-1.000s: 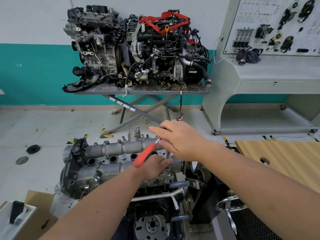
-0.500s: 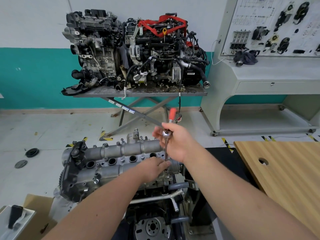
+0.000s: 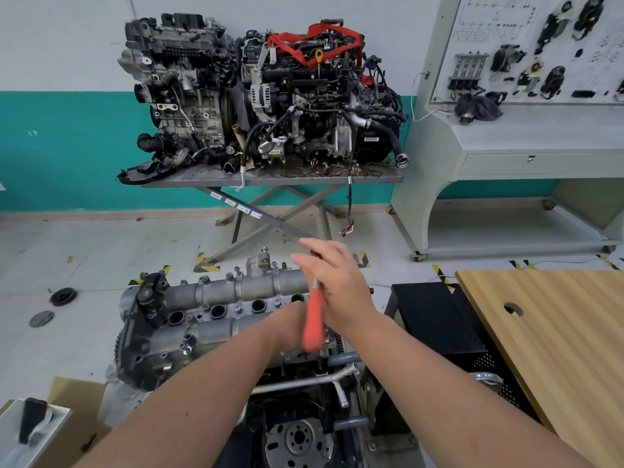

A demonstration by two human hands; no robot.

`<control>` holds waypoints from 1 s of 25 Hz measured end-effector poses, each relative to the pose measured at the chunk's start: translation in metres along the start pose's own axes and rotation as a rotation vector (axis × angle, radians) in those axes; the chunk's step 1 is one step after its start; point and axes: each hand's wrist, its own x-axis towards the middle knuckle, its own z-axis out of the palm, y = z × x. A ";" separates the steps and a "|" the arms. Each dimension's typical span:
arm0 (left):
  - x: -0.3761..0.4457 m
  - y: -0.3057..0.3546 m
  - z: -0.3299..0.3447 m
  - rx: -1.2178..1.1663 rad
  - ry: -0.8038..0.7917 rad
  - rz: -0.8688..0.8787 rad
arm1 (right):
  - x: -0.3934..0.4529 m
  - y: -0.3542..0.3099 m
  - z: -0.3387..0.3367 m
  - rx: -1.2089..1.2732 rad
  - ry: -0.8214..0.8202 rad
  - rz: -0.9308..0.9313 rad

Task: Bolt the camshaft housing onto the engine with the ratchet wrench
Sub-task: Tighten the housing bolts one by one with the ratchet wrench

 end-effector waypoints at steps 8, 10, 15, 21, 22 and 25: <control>-0.002 0.004 -0.007 0.150 -0.064 -0.025 | 0.042 0.006 -0.037 -0.426 -0.659 -0.248; -0.001 0.005 -0.006 0.131 -0.066 -0.039 | 0.048 0.007 -0.041 -0.450 -0.720 -0.246; 0.000 0.002 -0.004 0.109 -0.076 -0.029 | 0.067 -0.003 -0.031 -0.221 -0.716 0.293; -0.001 0.002 -0.003 0.137 -0.064 -0.007 | 0.056 -0.012 -0.025 1.201 -0.193 1.347; 0.000 0.002 -0.003 0.132 -0.060 -0.008 | 0.051 -0.011 -0.021 1.311 -0.090 1.356; 0.002 0.001 -0.002 0.136 -0.056 -0.001 | 0.039 -0.007 -0.012 1.436 0.202 1.282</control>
